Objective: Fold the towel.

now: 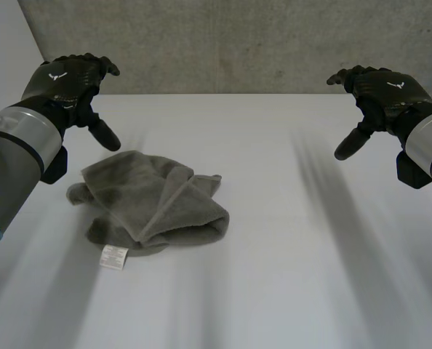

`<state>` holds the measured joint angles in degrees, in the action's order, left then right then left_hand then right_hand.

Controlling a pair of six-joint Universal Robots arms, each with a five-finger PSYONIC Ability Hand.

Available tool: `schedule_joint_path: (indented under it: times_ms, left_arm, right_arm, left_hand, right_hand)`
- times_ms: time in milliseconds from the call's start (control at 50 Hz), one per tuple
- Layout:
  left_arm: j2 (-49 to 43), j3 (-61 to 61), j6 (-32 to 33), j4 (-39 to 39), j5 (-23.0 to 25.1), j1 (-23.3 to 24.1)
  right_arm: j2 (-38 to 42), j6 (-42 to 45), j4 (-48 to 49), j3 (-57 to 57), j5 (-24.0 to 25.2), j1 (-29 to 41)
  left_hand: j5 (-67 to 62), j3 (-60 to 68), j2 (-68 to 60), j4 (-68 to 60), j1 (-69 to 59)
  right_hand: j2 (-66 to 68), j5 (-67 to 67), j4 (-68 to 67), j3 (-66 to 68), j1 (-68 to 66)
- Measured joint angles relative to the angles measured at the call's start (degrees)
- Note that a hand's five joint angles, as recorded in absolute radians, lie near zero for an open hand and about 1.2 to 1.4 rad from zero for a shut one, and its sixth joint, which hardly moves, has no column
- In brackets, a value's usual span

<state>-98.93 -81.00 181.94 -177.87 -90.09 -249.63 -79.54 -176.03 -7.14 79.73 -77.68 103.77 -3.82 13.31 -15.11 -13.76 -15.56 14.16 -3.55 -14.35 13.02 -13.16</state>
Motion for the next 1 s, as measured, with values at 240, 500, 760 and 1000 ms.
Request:
schedule_joint_path:
  times_ms: [240, 500, 760, 1000]
  left_arm:
    - [0.0, -3.2, 0.1, 0.1, 0.3, 0.0]
    - [3.7, -19.0, 1.1, -0.8, 9.6, -1.1]
    - [1.3, -30.0, 4.2, -8.9, 12.6, -4.1]
    - [-6.3, -29.5, 3.4, -13.6, 11.9, -3.4]
  right_arm:
    - [0.1, 0.3, 0.1, 0.0, 1.3, 0.3]
    - [3.9, 2.1, -0.1, -0.2, 25.5, 1.2]
    - [23.0, 2.3, 0.5, -13.5, 31.5, 10.3]
    - [38.0, 1.8, 0.4, -25.6, 29.8, 18.6]
  left_hand:
    - [0.0, 0.0, 0.0, 0.0, 0.0]
    - [0.0, 0.0, 0.0, 0.0, 0.0]
    - [0.0, 0.0, 0.0, 0.0, 0.0]
    - [-2.4, 0.0, -0.4, 0.0, -0.3]
  right_hand:
    - [0.0, 0.0, 0.0, 0.0, 0.0]
    - [0.0, 0.0, 0.0, 0.0, 0.0]
    - [2.8, -4.7, 0.0, 0.0, -4.2]
    - [20.1, -21.1, 0.0, 0.0, -21.0]
